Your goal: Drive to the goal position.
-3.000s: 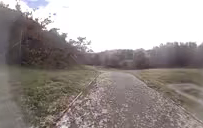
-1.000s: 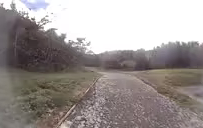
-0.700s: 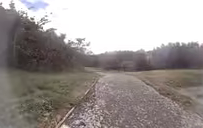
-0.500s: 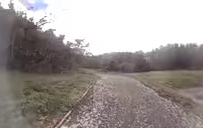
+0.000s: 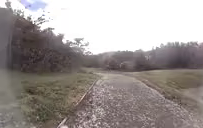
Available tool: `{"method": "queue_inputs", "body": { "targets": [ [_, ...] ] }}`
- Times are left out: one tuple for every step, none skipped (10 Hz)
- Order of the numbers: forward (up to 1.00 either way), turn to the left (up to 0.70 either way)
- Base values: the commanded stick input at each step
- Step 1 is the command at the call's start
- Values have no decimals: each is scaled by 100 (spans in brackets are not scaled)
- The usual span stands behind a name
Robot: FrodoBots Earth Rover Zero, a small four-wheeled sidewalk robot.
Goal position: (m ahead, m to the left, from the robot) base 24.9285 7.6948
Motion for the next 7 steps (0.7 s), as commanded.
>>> {"method": "queue_inputs", "body": {
  "targets": [
    [30, 0],
    [30, 0],
    [30, 0],
    [30, 0],
    [30, -2],
    [30, -52],
    [30, -75]
  ]
}}
